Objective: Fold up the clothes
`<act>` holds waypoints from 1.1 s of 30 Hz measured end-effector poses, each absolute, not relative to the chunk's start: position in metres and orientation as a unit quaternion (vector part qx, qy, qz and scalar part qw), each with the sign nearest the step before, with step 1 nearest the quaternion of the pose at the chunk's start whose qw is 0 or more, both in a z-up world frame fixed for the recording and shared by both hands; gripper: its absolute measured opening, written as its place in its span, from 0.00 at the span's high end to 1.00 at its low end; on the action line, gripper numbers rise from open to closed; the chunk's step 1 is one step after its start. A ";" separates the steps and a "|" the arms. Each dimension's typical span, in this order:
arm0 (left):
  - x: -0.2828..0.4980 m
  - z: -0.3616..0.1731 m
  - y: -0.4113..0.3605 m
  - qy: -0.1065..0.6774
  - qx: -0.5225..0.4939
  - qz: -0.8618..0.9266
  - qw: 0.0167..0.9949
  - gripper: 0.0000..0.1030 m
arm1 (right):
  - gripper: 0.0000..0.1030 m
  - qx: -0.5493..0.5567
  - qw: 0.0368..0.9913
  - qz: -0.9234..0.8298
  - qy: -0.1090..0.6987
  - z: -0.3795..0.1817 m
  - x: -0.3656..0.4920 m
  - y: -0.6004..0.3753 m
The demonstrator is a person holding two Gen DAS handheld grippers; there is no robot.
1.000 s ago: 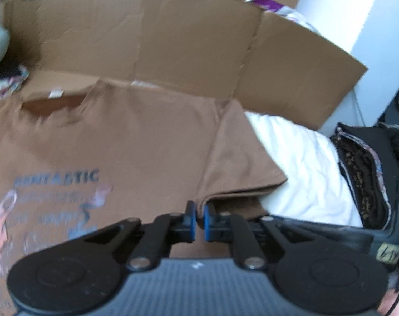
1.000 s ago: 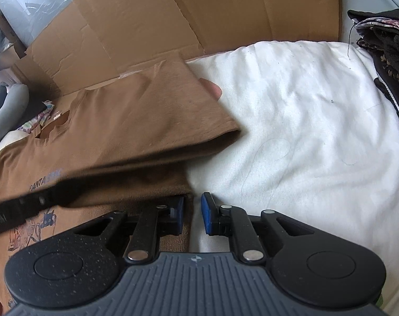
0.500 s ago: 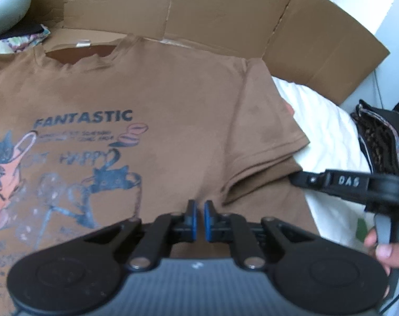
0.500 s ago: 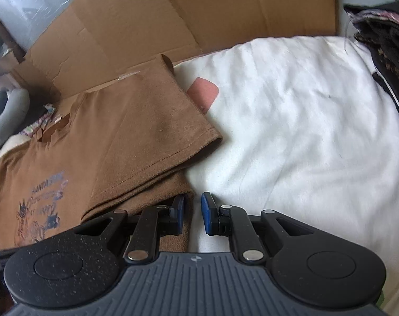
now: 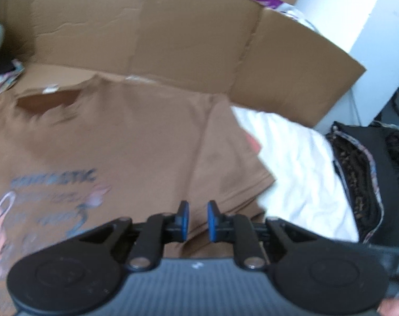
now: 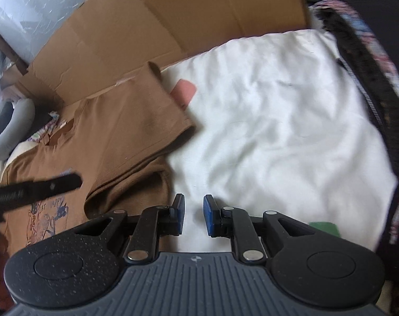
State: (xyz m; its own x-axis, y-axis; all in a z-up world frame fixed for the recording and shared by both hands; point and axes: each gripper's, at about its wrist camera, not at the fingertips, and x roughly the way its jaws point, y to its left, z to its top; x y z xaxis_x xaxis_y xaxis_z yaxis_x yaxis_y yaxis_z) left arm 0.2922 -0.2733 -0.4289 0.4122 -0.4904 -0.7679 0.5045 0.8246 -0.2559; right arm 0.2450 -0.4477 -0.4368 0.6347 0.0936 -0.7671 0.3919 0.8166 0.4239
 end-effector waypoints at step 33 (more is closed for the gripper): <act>0.293 -0.485 -0.392 0.445 0.063 -0.335 0.828 0.64 | 0.79 0.322 0.847 -0.113 0.408 -0.438 0.232 -0.457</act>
